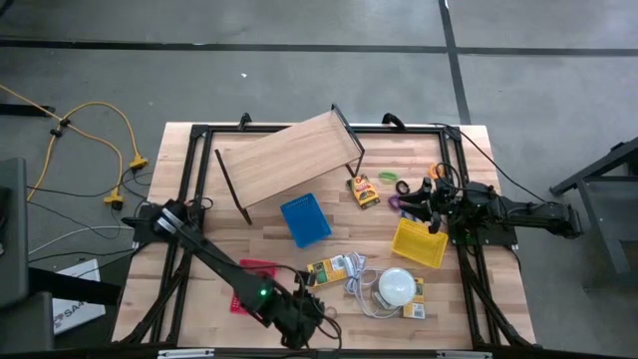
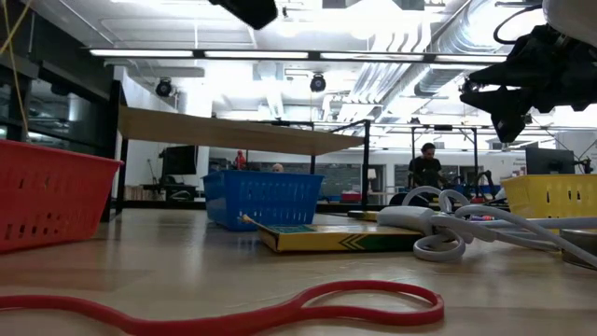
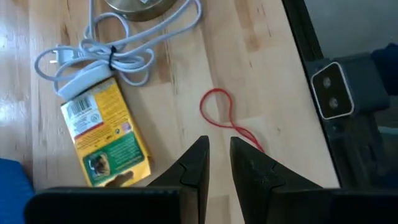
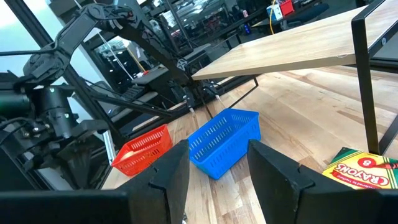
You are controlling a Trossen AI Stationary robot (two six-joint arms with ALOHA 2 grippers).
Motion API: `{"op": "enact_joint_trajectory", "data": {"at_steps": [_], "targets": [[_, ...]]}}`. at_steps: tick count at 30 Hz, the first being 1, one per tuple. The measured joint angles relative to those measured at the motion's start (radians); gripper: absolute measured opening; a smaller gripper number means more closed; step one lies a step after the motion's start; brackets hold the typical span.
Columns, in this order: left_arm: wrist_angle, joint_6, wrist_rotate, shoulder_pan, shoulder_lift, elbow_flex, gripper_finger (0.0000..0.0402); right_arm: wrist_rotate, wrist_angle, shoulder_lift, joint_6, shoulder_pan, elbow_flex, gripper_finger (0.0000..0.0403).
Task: Pick & Place Office Desk Supplies
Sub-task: Put the red rubber band into the red bin
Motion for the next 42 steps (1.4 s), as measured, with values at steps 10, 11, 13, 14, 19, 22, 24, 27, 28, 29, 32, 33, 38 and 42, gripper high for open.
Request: {"op": "enact_joint_trajectory", "data": {"at_steps": [10, 11, 13, 14, 19, 22, 24, 27, 28, 29, 32, 33, 38, 42], "targets": [[-0.055, -0.080, 0.094, -0.012, 0.055, 0.000, 0.0058, 0.000, 0.000, 0.000, 0.000, 0.000, 0.000, 0.0150], [-0.055, -0.093, 0.113, -0.010, 0.067, 0.000, 0.0058, 0.000, 0.000, 0.000, 0.000, 0.000, 0.000, 0.0150], [-0.056, -0.128, 0.142, -0.008, 0.083, 0.000, 0.0058, 0.000, 0.000, 0.000, 0.000, 0.000, 0.000, 0.0150], [-0.054, -0.140, 0.150, -0.006, 0.091, 0.000, 0.0058, 0.000, 0.000, 0.000, 0.000, 0.000, 0.000, 0.0150], [-0.050, -0.155, 0.144, -0.006, 0.094, 0.000, 0.0058, 0.000, 0.000, 0.000, 0.000, 0.000, 0.000, 0.0150], [-0.051, -0.157, 0.145, -0.009, 0.101, 0.000, 0.0058, 0.000, 0.000, 0.000, 0.000, 0.000, 0.000, 0.0150], [-0.052, -0.156, 0.158, -0.009, 0.110, 0.000, 0.0058, 0.000, 0.000, 0.000, 0.000, 0.000, 0.000, 0.0150], [-0.040, -0.157, 0.199, -0.009, 0.128, 0.000, 0.0058, 0.000, 0.000, 0.000, 0.000, 0.000, 0.000, 0.0150], [-0.046, -0.154, 0.205, -0.009, 0.129, 0.000, 0.0058, 0.000, 0.001, 0.000, 0.000, 0.000, 0.000, 0.0150], [-0.036, -0.154, 0.207, -0.009, 0.133, 0.000, 0.0058, 0.000, 0.002, 0.000, 0.000, 0.000, 0.000, 0.0150], [-0.033, -0.146, 0.207, -0.009, 0.139, 0.000, 0.0058, -0.001, 0.004, 0.000, 0.000, 0.000, 0.000, 0.0150], [-0.027, -0.145, 0.207, -0.009, 0.143, 0.000, 0.0058, -0.001, 0.001, 0.000, 0.000, 0.000, 0.000, 0.0150], [-0.024, -0.145, 0.209, -0.007, 0.158, 0.000, 0.0058, -0.001, -0.001, 0.000, 0.000, 0.000, 0.000, 0.0150], [-0.031, -0.145, 0.206, -0.005, 0.166, 0.000, 0.0058, 0.000, -0.001, 0.000, 0.000, 0.000, 0.000, 0.0150]]}}
